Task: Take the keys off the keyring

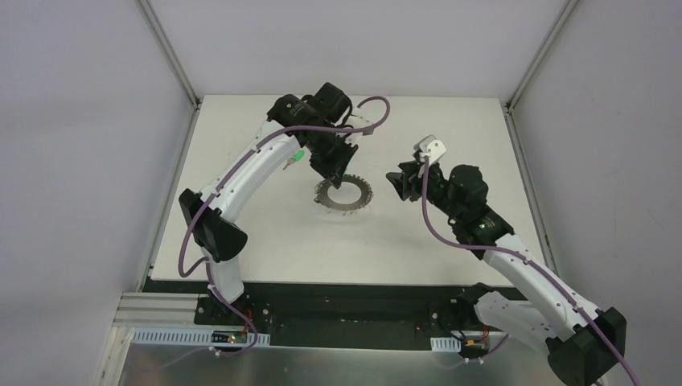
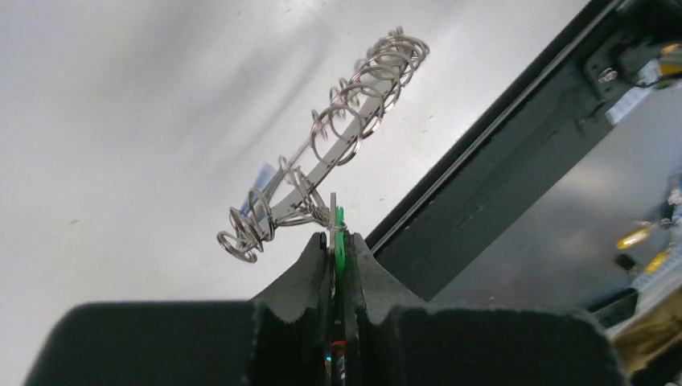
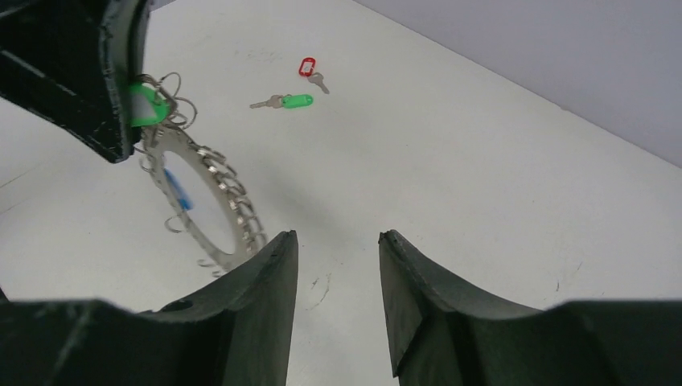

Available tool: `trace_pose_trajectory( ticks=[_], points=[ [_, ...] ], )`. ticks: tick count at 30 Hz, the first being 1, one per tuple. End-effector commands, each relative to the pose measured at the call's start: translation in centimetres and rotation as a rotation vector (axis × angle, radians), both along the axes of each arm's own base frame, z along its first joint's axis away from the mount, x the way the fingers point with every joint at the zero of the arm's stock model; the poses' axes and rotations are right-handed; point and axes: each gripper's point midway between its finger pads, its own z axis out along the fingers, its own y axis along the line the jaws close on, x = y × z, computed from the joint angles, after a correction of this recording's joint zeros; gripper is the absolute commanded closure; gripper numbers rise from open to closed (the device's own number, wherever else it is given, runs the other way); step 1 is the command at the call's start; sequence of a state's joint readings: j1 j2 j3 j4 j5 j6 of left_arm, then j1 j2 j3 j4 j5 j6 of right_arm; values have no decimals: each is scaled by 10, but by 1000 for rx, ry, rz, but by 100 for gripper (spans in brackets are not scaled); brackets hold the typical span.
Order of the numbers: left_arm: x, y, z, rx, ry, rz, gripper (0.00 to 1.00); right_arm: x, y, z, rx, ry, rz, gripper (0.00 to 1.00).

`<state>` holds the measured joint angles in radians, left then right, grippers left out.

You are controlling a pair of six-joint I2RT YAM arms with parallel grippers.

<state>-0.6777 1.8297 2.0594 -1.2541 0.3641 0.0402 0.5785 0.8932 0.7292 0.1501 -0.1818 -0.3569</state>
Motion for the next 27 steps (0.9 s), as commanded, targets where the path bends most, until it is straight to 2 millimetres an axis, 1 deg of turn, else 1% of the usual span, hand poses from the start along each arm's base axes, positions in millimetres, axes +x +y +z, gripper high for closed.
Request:
trace_pose_trajectory(
  ticks=[1, 3, 5, 7, 10, 11, 15, 17, 18, 21, 22, 23, 25, 27],
  points=[
    [11, 30, 17, 222, -226, -57, 100, 16, -3, 22, 99, 3, -84, 54],
    [23, 36, 24, 298, -330, -73, 100, 18, -3, 25, 138, -26, -94, 54],
    [37, 39, 37, 350, -441, -78, 100, 18, -3, 23, 160, -47, -93, 54],
    [41, 37, 49, 367, -526, -127, 100, 16, -1, 25, 180, -69, -75, 54],
    [33, 26, 61, 343, -599, -256, 100, 9, 5, 28, 202, -99, -23, 54],
    [29, 21, 61, 332, -610, -305, 100, 8, 7, 29, 208, -105, -9, 54],
    [8, 4, 60, 266, -626, -513, 100, 1, 10, 34, 255, -144, 27, 55],
    [-5, -2, 54, 225, -628, -632, 100, -3, 10, 35, 276, -161, 48, 55],
    [-6, -3, 52, 228, -650, -667, 100, -5, 10, 35, 284, -162, 61, 55],
    [-5, -2, 54, 241, -755, -754, 100, -8, 9, 38, 319, -157, 82, 57],
    [-3, -2, 55, 240, -792, -768, 100, -9, 9, 39, 335, -155, 92, 59],
    [-1, -3, 62, 231, -843, -771, 100, -11, 9, 40, 354, -153, 108, 60],
    [4, -10, 65, 199, -912, -758, 100, -18, 10, 43, 378, -166, 156, 62],
    [0, -16, 64, 155, -936, -781, 100, -26, 14, 44, 380, -180, 215, 63]
  ],
)
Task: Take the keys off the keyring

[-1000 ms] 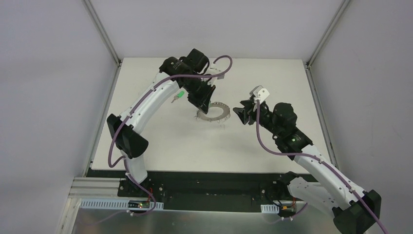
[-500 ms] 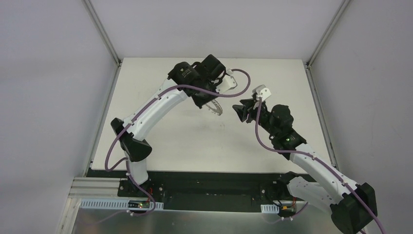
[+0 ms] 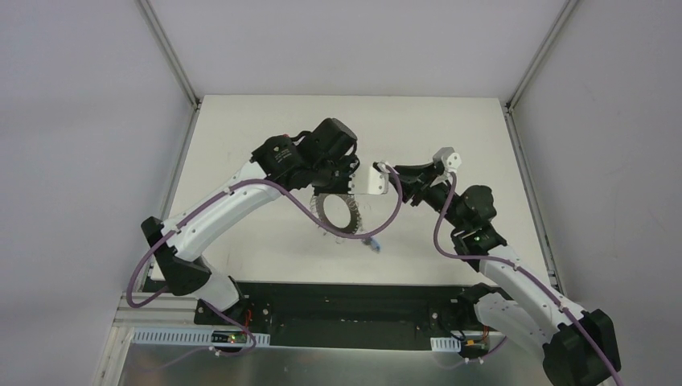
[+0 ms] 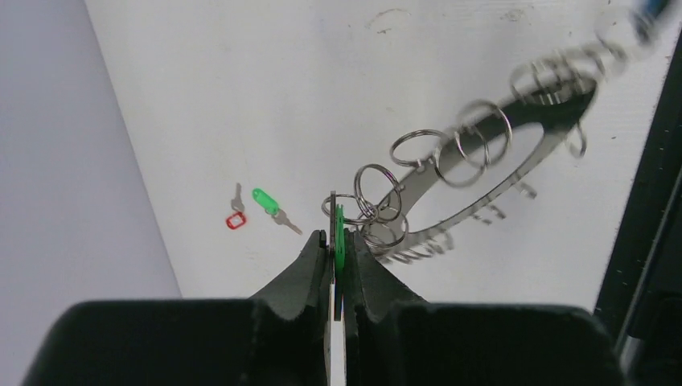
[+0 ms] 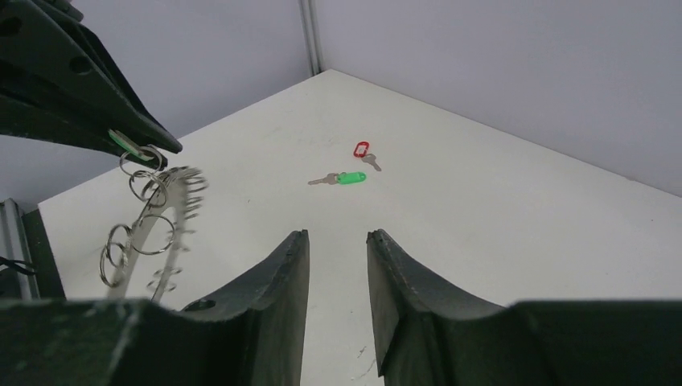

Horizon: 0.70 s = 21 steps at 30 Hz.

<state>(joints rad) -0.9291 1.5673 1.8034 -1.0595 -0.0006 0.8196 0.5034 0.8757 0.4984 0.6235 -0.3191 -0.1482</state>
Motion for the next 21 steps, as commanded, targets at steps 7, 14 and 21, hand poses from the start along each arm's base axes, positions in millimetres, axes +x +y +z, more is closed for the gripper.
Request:
trace_pose_trajectory(
  ticks=[7, 14, 21],
  points=[
    [0, -35, 19, -209, -121, -165, 100, -49, 25, 40, 56, -165, 327, 65],
    [-4, -40, 21, -251, -113, -173, 100, -62, 36, 41, 25, -160, 454, 64],
    [-4, -37, 22, -264, -111, -154, 100, -63, 38, 36, 5, -113, 471, 64]
  ],
)
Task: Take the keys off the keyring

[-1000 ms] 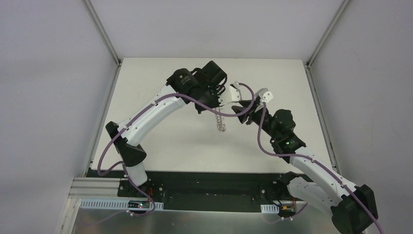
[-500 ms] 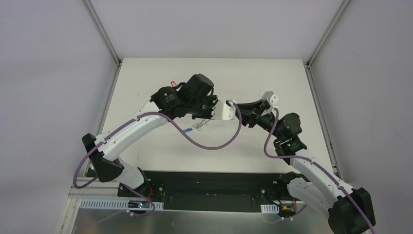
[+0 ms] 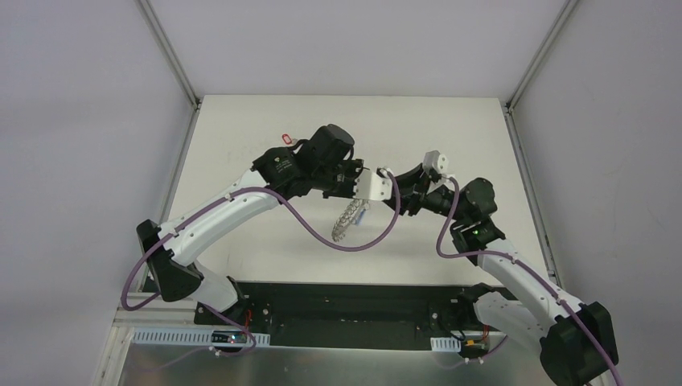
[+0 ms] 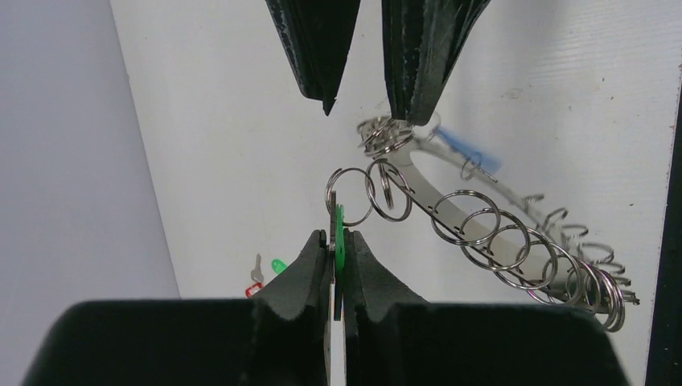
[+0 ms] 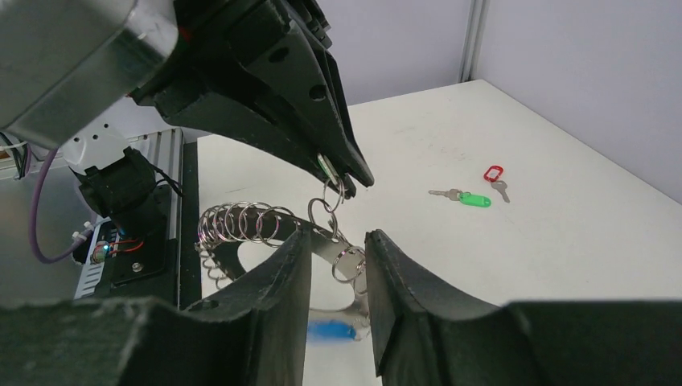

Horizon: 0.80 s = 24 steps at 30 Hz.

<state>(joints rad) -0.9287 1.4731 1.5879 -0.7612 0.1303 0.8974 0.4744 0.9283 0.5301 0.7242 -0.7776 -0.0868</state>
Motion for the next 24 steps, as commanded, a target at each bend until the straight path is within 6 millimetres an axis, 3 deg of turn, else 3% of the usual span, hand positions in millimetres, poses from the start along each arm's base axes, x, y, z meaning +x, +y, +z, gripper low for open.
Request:
trace_pose_trajectory(
  ticks=[1, 11, 24],
  points=[
    [-5, -1, 27, -95, -37, -6, 100, -7, 0, 22, 14, -58, 31, 64],
    [-8, 4, 32, -114, -38, 13, 100, 1, -5, 24, -9, -69, -22, 64],
    [-17, 1, 39, -133, -42, -19, 100, -22, 14, 35, -22, -63, 157, 64]
  ],
)
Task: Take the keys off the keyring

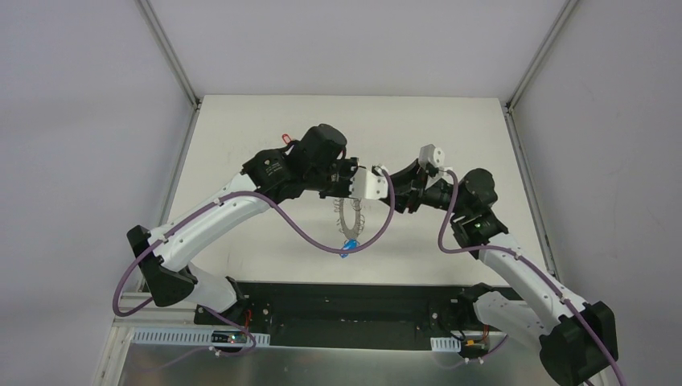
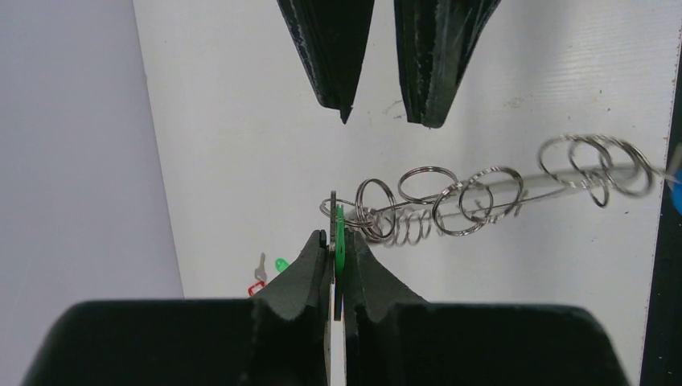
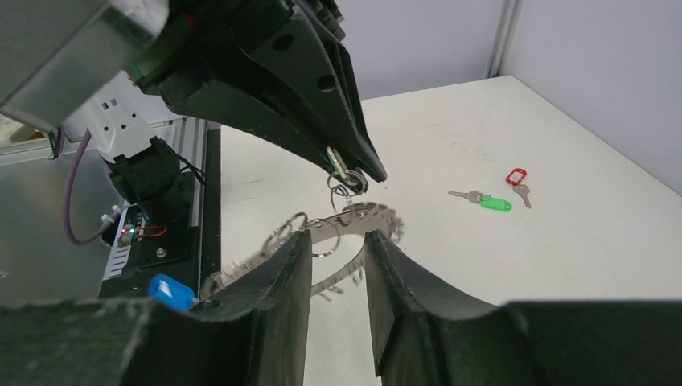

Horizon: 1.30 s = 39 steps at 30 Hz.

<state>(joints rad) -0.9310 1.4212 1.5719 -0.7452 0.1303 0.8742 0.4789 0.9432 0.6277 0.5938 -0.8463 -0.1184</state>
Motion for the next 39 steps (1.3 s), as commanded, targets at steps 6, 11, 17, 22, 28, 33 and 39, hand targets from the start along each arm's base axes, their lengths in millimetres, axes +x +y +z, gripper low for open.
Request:
trace_pose_trajectory(
  ticks=[6, 11, 17, 22, 28, 33, 39],
  points=[
    [-14, -5, 28, -90, -32, -42, 100, -10, 18, 21, 10, -75, 96, 67],
    [-20, -7, 30, -97, -38, -75, 100, 0, 21, 22, 2, -84, 73, 68],
    [-25, -6, 32, -99, -47, -102, 100, 3, 23, 23, -8, -92, 75, 59],
    [-27, -7, 32, -101, -47, -116, 100, -7, 29, 21, -25, -93, 149, 57],
    [-27, -8, 35, -108, -49, -116, 100, -16, 36, 19, -42, -81, 207, 58],
    [-26, -9, 34, -103, -51, -114, 100, -20, 40, 21, -41, -77, 241, 65],
    [-22, -6, 39, -105, -67, -87, 100, -20, 39, 17, -65, -65, 235, 100]
  ],
)
